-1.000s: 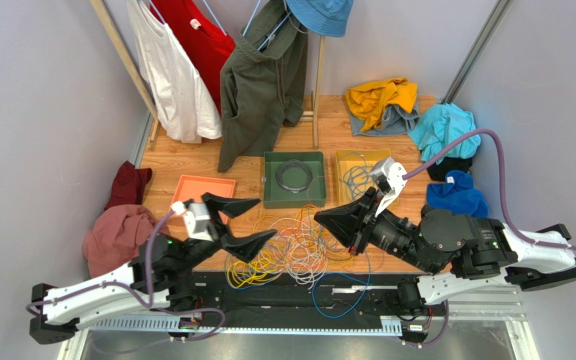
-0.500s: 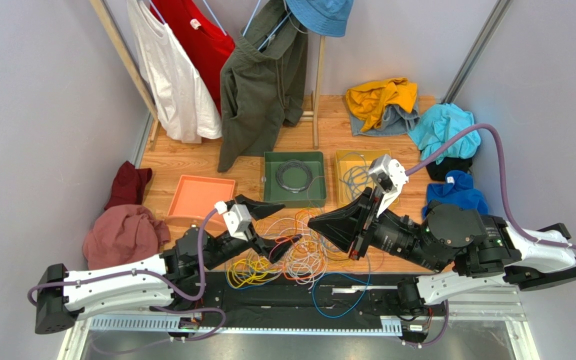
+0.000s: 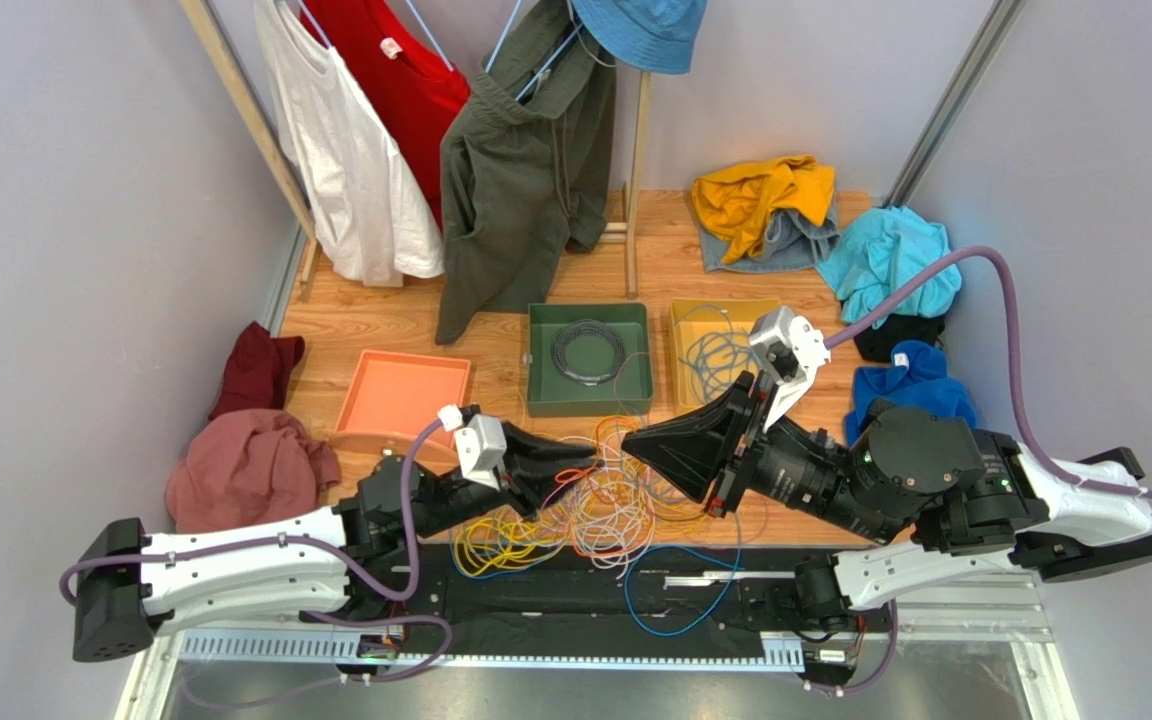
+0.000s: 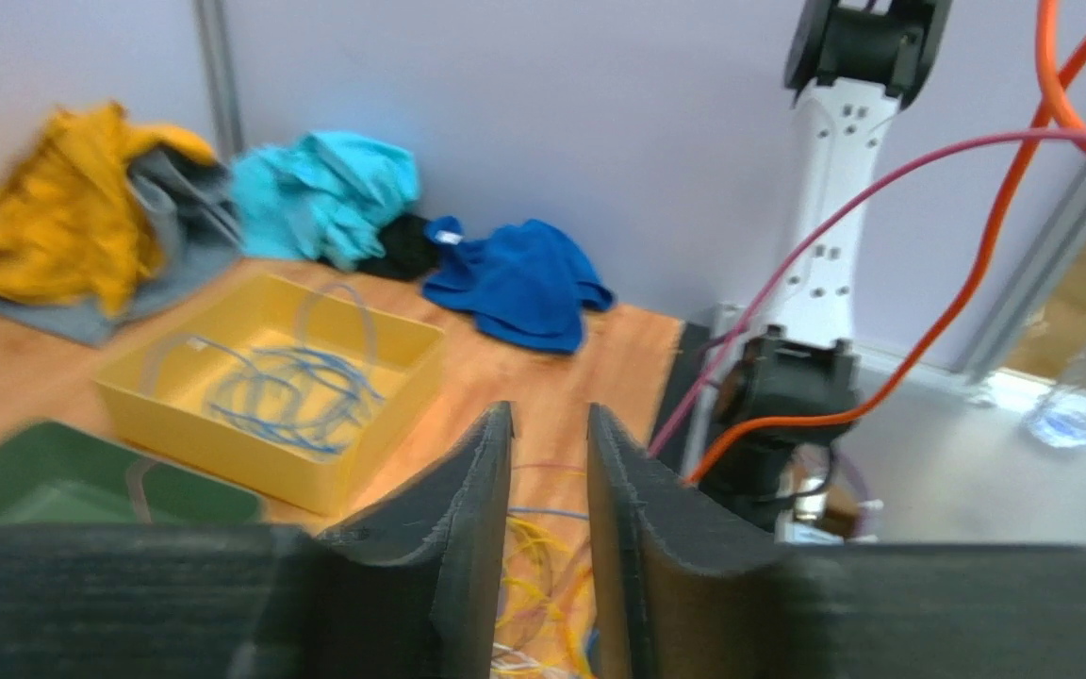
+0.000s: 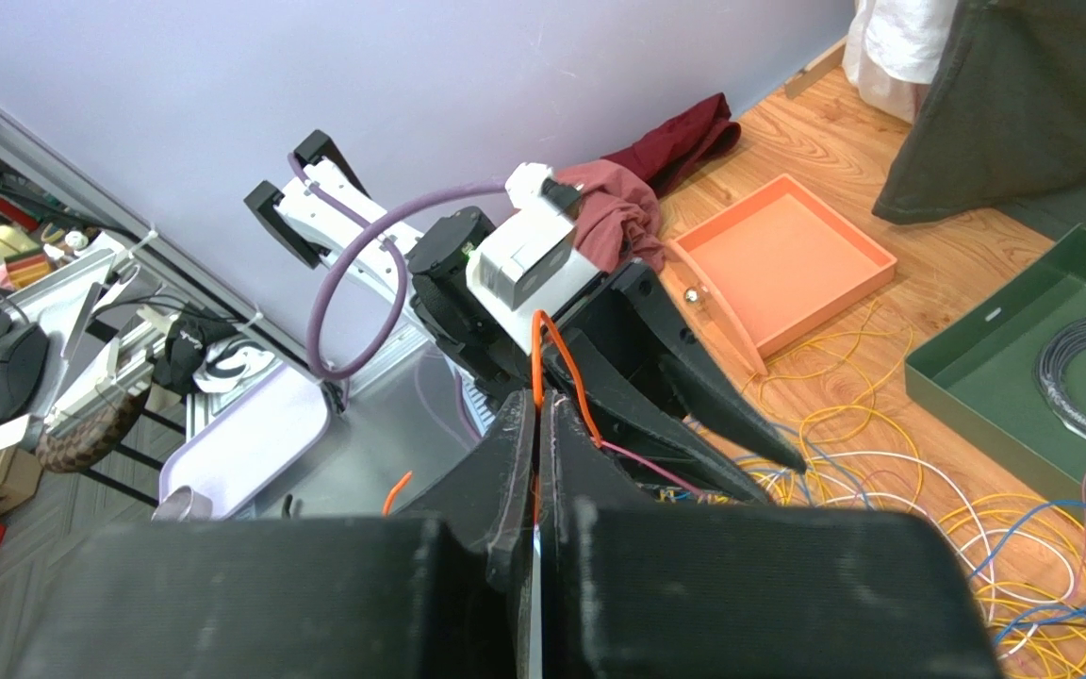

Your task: Untangle the cables

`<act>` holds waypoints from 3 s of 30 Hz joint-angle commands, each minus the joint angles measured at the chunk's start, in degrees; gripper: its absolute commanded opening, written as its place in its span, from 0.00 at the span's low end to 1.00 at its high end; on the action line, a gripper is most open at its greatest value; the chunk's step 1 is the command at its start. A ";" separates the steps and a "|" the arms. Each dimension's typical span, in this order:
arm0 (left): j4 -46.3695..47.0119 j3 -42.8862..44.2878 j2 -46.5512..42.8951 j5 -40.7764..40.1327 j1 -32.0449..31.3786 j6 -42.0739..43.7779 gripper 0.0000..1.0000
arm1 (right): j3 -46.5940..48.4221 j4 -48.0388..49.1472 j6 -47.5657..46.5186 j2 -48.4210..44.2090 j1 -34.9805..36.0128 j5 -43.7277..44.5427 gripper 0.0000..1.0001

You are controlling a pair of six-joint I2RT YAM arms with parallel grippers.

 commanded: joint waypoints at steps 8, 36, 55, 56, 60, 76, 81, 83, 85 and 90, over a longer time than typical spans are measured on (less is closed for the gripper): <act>-41.73 7.20 -5.80 -35.49 -0.01 -15.66 0.61 | -2.06 1.00 -1.59 -6.02 0.21 10.09 0.00; -8.00 6.57 14.74 -2.18 0.43 -6.09 0.84 | -0.22 1.61 -1.50 -1.80 0.21 6.31 0.00; -37.87 -5.20 -0.10 -24.06 0.78 -31.39 0.00 | 14.54 3.62 -19.25 -0.84 0.21 15.62 0.00; -40.41 -5.12 -0.45 -25.55 0.69 -32.79 0.00 | 14.81 4.24 -21.44 -0.84 0.30 17.20 0.00; -48.33 -5.03 -0.37 -28.99 0.78 -39.38 0.00 | 16.74 5.65 -24.44 -0.93 0.30 19.32 0.00; -51.86 -5.04 -3.52 -28.38 0.69 -41.61 0.00 | 11.32 7.95 -25.16 -4.00 0.21 21.08 0.00; -56.68 1.02 -8.45 -28.90 0.78 -35.63 0.00 | -2.64 3.73 -13.21 -4.01 0.30 19.94 0.36; -58.18 4.89 -10.29 -28.82 0.78 -33.09 0.00 | -6.88 3.54 -9.61 -3.48 0.30 20.02 0.42; -58.89 8.92 -10.91 -28.56 0.69 -31.32 0.00 | -11.61 3.81 -7.41 -3.12 0.21 20.55 0.44; -60.91 16.50 -9.95 -27.94 0.78 -26.22 0.00 | -19.72 8.28 -2.40 -3.57 -0.31 17.75 0.53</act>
